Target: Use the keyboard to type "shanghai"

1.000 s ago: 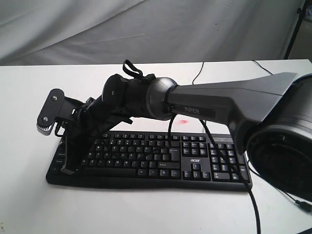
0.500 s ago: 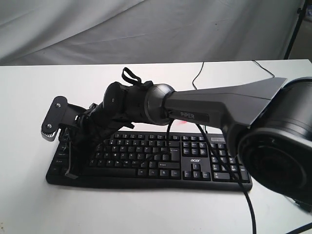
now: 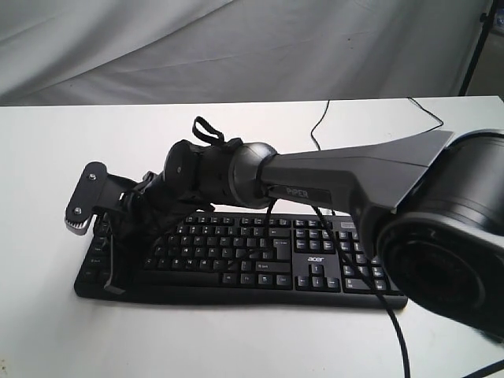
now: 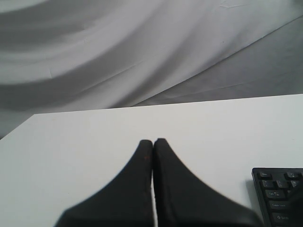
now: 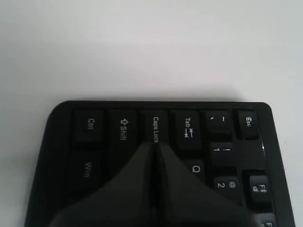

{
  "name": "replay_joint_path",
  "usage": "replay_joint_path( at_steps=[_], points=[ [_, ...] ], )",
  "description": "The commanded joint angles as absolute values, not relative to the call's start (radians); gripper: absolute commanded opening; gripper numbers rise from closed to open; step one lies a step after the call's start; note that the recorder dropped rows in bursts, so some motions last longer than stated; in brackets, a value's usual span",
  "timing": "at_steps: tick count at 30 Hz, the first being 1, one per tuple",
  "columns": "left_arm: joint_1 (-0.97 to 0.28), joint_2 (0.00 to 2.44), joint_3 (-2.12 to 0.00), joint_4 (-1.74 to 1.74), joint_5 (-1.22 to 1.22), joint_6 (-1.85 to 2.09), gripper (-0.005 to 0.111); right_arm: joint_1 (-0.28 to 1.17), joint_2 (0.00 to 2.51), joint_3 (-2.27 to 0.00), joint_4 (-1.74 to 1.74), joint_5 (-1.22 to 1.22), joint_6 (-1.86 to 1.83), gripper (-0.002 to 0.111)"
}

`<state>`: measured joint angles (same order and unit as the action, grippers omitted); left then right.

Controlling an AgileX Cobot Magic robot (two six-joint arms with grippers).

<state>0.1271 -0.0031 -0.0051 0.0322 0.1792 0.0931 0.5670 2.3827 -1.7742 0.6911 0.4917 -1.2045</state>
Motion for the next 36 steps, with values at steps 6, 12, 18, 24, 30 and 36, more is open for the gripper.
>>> replay_joint_path(
  at_steps=[6,12,18,24,30,36],
  points=[
    [0.123,0.0,0.0,0.032,0.174,0.09,0.001,0.567,2.38,-1.781,0.66,0.485,-1.205,0.0],
    [0.123,0.0,0.0,0.032,0.174,0.09,0.001,0.567,2.38,-1.781,0.642,0.485,-1.203,0.0],
    [0.123,0.0,0.0,0.032,0.174,0.09,0.001,0.567,2.396,-1.781,0.637,0.482,-1.19,0.0],
    [0.123,0.0,0.0,0.032,0.174,0.09,0.001,0.567,2.38,-1.781,0.63,0.493,-1.188,0.0],
    [0.123,0.0,0.0,0.032,0.174,0.09,0.001,0.567,2.316,-1.781,0.601,0.535,-1.152,0.0],
    [0.123,0.0,0.0,0.032,0.174,0.09,0.001,0.567,2.309,-1.781,0.581,0.542,-1.135,0.0]
  ],
)
